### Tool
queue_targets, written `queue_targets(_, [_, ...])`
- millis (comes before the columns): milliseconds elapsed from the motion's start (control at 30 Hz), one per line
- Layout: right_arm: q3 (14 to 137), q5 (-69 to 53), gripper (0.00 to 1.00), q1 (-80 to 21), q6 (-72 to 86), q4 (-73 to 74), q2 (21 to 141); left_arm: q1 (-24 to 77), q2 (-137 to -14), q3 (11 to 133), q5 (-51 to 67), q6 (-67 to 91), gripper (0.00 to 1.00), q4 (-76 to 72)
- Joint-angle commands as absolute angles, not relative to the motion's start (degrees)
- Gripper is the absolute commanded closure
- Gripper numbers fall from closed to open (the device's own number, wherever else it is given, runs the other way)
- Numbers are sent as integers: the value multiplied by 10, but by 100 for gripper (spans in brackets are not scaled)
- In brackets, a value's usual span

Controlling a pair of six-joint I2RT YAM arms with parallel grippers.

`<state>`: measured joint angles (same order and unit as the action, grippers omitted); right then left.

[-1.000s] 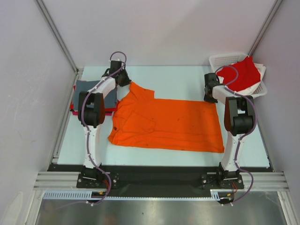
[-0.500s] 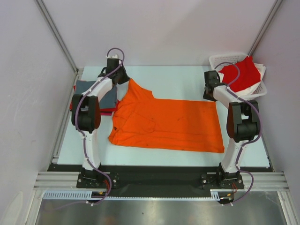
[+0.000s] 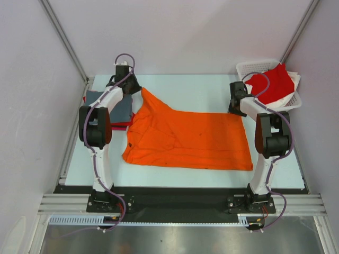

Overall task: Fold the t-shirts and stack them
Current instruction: Fold the tshirt

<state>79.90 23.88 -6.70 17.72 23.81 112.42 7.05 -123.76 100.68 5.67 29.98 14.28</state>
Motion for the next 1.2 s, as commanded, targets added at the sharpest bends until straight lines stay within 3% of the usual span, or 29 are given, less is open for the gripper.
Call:
queue_targets(0, [824, 236, 48, -69, 175, 219, 1128, 46, -1245, 1055, 45, 300, 100, 137])
queue_targets(400, [875, 234, 46, -67, 167, 225, 1183, 35, -1297, 1102, 67, 294, 100, 158])
queue_targets(467, [880, 231, 46, -64, 170, 227, 1188, 40, -1306, 1113, 78, 291, 84, 167])
queue_targets(500, [879, 235, 46, -63, 170, 227, 1189, 43, -1309, 1117, 76, 288, 65, 173])
queue_targets(533, [878, 237, 46, -62, 171, 226, 1190, 50, -1308, 1116, 70, 283, 57, 175])
queue_targets(600, [872, 241, 45, -61, 171, 226, 1192, 58, -1304, 1109, 66, 275, 44, 179])
queue_targets(767, [858, 241, 44, -55, 174, 220, 1200, 77, -1303, 1092, 53, 268, 21, 189])
queue_targets(1100, [867, 234, 48, -55, 164, 224, 1221, 83, -1299, 1054, 52, 269, 18, 194])
queue_targets(1167, [874, 230, 55, -55, 162, 231, 1228, 84, -1296, 1049, 52, 269, 19, 194])
